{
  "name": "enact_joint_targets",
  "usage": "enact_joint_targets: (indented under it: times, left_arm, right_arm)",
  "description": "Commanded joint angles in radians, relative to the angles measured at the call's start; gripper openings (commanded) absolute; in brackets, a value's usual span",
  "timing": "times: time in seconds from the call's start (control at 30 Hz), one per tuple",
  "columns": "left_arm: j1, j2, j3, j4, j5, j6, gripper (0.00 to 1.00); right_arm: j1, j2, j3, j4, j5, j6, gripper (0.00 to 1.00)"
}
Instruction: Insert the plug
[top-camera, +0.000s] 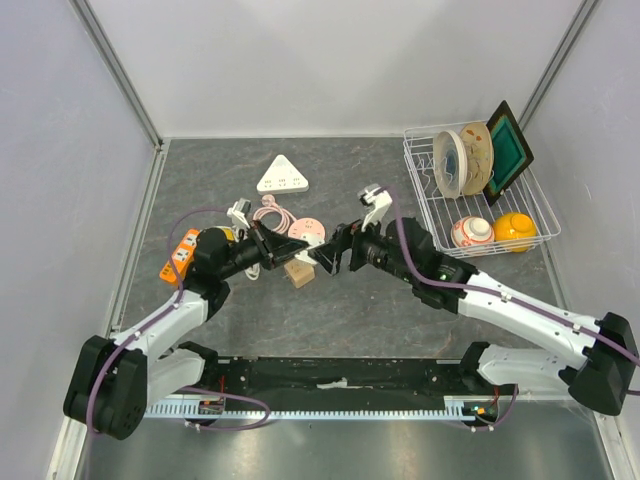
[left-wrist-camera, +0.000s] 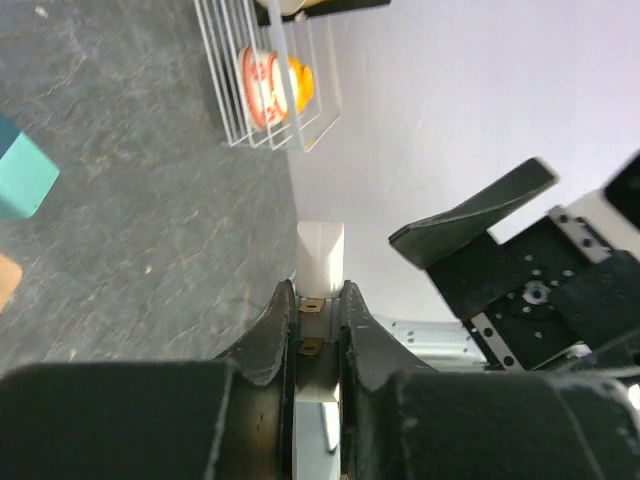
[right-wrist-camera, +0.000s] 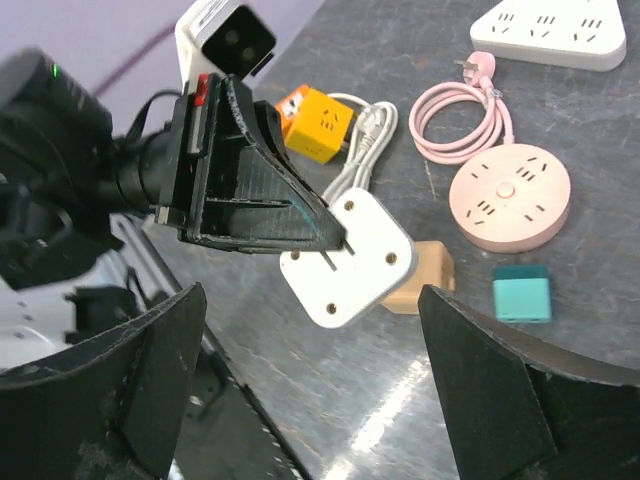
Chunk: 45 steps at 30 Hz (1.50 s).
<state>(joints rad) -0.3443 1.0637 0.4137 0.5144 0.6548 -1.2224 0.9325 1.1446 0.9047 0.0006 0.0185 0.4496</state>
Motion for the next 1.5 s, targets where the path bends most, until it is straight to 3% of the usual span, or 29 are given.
enact_joint_targets:
  times: [0.0,0.2,0.43,0.93,1.13,1.23,1.3,1.37,1.4,1.47]
  left_arm:
    - [0.001,-0.019,-0.036,0.331,-0.086,-0.206,0.02]
    - [-0.005,0.002,-0.026,0.423,-0.104,-0.278,0.02]
    - [-0.033,0.019,-0.003,0.434,-0.119,-0.289,0.02]
    - [-0.053,0.076,0.013,0.509,-0.113,-0.316,0.02]
    - [-0.062,0.096,0.008,0.536,-0.106,-0.331,0.02]
    - [-0.061,0.111,0.013,0.542,-0.096,-0.325,0.02]
    - [-0.061,0.120,0.010,0.541,-0.093,-0.312,0.11]
    - [-0.053,0.125,0.002,0.530,-0.090,-0.299,0.21]
    - [-0.048,0.128,0.000,0.518,-0.078,-0.275,0.35]
    - [-0.022,0.140,0.005,0.449,-0.061,-0.246,0.52]
  right_arm:
    - [-0.058,-0.049,-0.078,0.148,0.001,0.316,0.90]
    - [-0.135,-0.046,-0.200,0.367,-0.072,0.523,0.75]
    - [-0.143,0.035,-0.198,0.547,-0.146,0.584,0.69]
    - [-0.150,0.118,-0.202,0.664,-0.192,0.617,0.47]
    - [-0.152,0.164,-0.210,0.746,-0.233,0.641,0.32]
    - [-0.150,0.162,-0.211,0.769,-0.246,0.635,0.15]
    - [-0.156,0.146,-0.211,0.748,-0.244,0.620,0.02]
    - [-0.172,0.132,-0.210,0.696,-0.238,0.586,0.00]
    - [-0.179,0.109,-0.210,0.678,-0.233,0.578,0.00]
    - [-0.208,0.092,-0.202,0.598,-0.233,0.542,0.00]
